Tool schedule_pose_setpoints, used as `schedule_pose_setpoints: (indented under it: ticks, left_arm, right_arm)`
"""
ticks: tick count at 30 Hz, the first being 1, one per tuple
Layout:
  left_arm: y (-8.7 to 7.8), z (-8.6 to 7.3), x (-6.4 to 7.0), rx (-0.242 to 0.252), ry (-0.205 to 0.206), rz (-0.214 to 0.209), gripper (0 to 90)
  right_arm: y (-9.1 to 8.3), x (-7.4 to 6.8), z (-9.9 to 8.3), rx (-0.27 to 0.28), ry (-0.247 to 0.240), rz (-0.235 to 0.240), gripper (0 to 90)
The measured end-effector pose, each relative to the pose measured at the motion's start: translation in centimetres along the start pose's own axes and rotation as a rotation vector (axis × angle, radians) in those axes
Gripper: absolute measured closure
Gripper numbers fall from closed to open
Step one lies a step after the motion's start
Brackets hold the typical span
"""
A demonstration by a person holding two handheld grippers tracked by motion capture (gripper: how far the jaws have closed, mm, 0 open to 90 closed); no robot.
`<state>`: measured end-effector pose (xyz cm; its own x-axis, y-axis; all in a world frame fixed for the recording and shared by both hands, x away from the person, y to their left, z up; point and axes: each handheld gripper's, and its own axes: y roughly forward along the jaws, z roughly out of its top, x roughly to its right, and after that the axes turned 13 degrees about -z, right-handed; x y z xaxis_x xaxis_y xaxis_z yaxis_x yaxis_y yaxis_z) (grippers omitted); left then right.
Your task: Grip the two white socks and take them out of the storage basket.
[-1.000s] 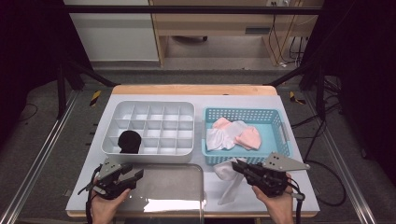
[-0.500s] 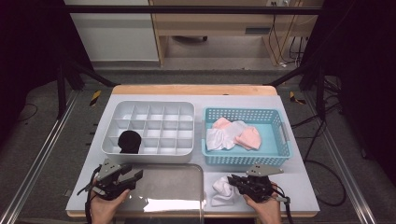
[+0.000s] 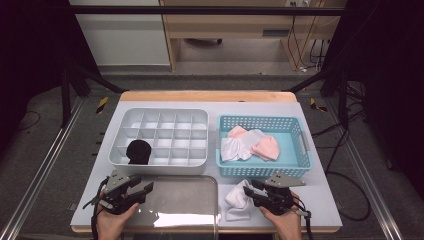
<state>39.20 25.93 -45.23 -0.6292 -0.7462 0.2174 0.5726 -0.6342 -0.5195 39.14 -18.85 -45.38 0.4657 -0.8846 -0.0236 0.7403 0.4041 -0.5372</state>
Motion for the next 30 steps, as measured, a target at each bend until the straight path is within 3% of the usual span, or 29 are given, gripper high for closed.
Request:
schedule_pose_setpoints:
  ticks: [5,10,19,30]
  left_arm:
    - [0.0,0.0,0.0,0.001,0.0,0.0,44.2]
    - [-0.1,0.0,-0.1,0.006,-0.003,0.0,44.2]
    - [-0.1,0.0,-0.1,0.007,-0.006,0.002,44.2]
    - [0.0,0.0,-0.3,-0.001,-0.008,-0.002,44.2]
  right_arm:
    - [-1.6,0.5,1.8,0.066,0.028,-0.021,53.6]
    - [-2.0,1.2,3.6,0.107,0.05,-0.05,48.6]
    - [-0.6,2.4,7.3,0.129,0.069,-0.143,37.9]
    - [1.9,3.4,11.0,0.135,0.072,-0.214,31.4]
